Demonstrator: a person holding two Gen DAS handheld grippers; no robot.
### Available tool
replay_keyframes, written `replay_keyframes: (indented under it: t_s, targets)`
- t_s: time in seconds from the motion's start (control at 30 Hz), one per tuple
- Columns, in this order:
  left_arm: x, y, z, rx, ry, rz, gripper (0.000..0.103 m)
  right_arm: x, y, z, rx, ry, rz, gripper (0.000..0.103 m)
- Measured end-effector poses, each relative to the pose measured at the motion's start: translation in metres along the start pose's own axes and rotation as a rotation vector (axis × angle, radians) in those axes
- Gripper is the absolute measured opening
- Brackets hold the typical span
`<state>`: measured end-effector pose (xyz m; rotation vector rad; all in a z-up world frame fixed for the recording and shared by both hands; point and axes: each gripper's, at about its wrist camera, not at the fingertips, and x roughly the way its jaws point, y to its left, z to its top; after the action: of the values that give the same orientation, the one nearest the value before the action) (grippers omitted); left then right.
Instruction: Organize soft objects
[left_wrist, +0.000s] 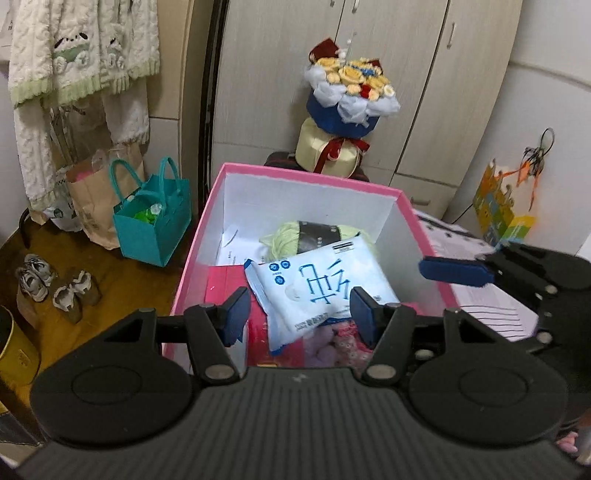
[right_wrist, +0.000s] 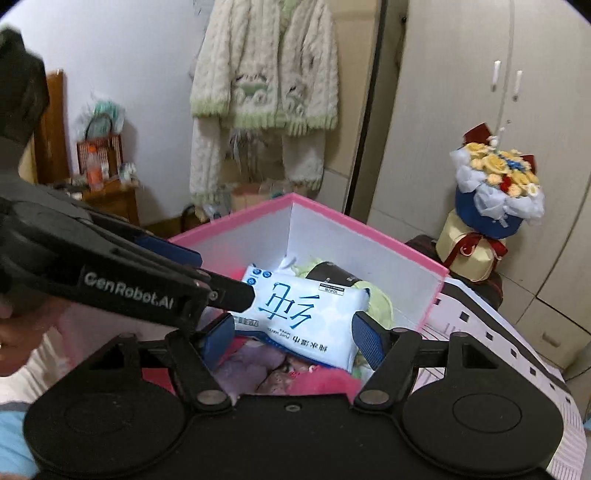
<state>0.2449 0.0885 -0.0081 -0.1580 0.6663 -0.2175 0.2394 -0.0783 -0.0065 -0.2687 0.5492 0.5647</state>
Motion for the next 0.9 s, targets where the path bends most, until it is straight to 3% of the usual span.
replay_keyframes:
  t_s: [0.17,0.43,0.67,0.83,0.9]
  targets:
    - [-0.026,-0.005,-0.010,0.006,-0.042,-0.014,0.059,-0.032,0.005,-0.017,0.000,-0.058,0.003,0.073]
    - [-0.068,-0.024,-0.027,0.046,-0.082,-0.033,0.062,-0.084,0.009,-0.030,0.058,-0.132,-0.083,0.075]
    - [-0.097,-0.036,-0.046,0.015,-0.118,-0.063,0.070,-0.120,0.004,-0.052,0.184,-0.153,-0.133,0.076]
    - [-0.119,-0.059,-0.062,0.015,-0.180,-0.051,0.072,-0.145,-0.002,-0.067,0.273,-0.172,-0.120,0.077]
    - [-0.126,-0.070,-0.069,0.036,-0.188,-0.052,0.074,-0.157,-0.003,-0.074,0.304,-0.178,-0.138,0.081]
